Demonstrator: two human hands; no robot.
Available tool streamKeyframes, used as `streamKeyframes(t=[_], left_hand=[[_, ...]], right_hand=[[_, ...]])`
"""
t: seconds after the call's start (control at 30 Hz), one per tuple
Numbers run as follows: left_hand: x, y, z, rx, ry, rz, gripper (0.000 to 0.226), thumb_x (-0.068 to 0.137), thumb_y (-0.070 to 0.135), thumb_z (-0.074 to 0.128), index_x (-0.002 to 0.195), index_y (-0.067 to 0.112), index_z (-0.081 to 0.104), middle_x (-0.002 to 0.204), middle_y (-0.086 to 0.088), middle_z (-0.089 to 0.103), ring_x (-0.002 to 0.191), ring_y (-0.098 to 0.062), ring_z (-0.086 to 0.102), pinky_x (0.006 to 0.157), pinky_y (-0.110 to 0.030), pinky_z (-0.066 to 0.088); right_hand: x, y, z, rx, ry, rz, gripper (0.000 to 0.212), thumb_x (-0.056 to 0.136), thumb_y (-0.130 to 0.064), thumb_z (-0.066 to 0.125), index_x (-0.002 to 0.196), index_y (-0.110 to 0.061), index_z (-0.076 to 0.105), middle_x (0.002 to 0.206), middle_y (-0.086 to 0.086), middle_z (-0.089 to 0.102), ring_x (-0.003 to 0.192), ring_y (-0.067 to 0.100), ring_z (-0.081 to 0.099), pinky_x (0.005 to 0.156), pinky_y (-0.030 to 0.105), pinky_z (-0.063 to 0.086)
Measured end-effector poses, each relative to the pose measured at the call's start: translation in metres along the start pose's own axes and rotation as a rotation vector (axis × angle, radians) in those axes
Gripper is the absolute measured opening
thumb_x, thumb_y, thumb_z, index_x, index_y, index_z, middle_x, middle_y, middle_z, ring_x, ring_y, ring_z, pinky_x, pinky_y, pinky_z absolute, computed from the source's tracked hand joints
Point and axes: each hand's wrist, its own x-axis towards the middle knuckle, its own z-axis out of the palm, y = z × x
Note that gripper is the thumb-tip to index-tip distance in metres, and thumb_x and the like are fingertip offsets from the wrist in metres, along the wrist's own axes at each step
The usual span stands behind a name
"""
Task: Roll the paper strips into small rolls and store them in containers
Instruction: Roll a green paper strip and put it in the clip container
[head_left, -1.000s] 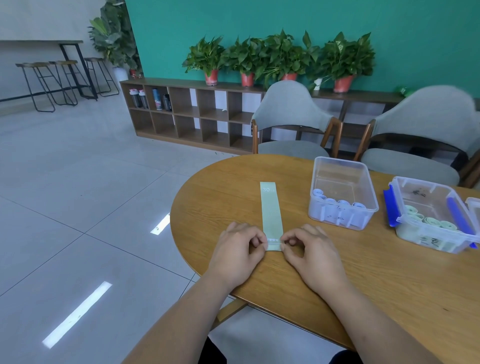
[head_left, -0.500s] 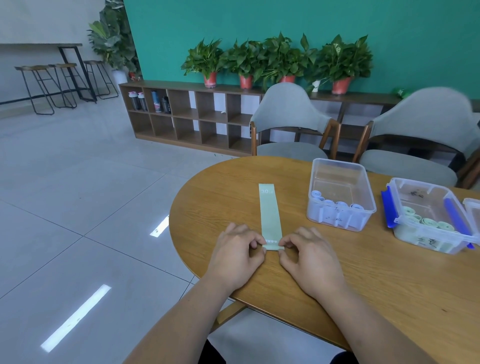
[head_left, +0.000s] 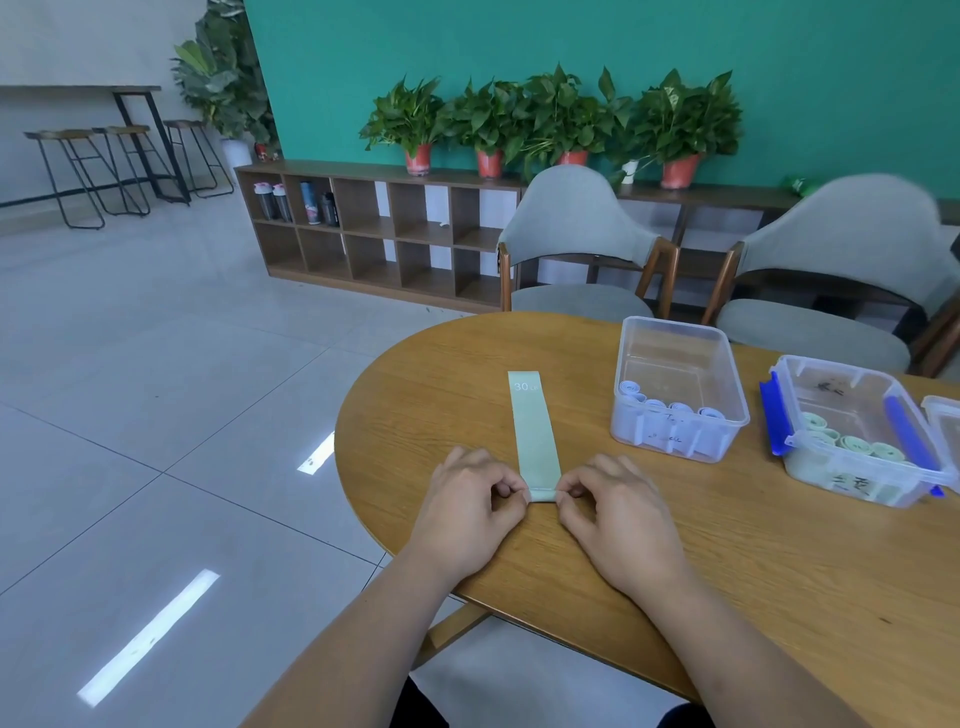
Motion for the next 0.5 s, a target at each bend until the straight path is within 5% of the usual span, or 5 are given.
streamKeyframes(t=[0.5], left_hand=[[0.0008,0.0007,-0.0001,0.022,0.028,0.016,0.005,0.093,0.04,0.072,0.098,0.041,0.071,0.086,0.019,0.056,0.096,-0.003,0.046,0.087,-0.032,0.046]], right_hand=[[0.0014,-0.0006,-0.0007,0.04,0.019,0.022,0.006,0.093,-0.038,0.071,0.096,-0.041,0.067,0.088,-0.02,0.052,0.09,0.007,0.051,0.079,0.036,0.05]])
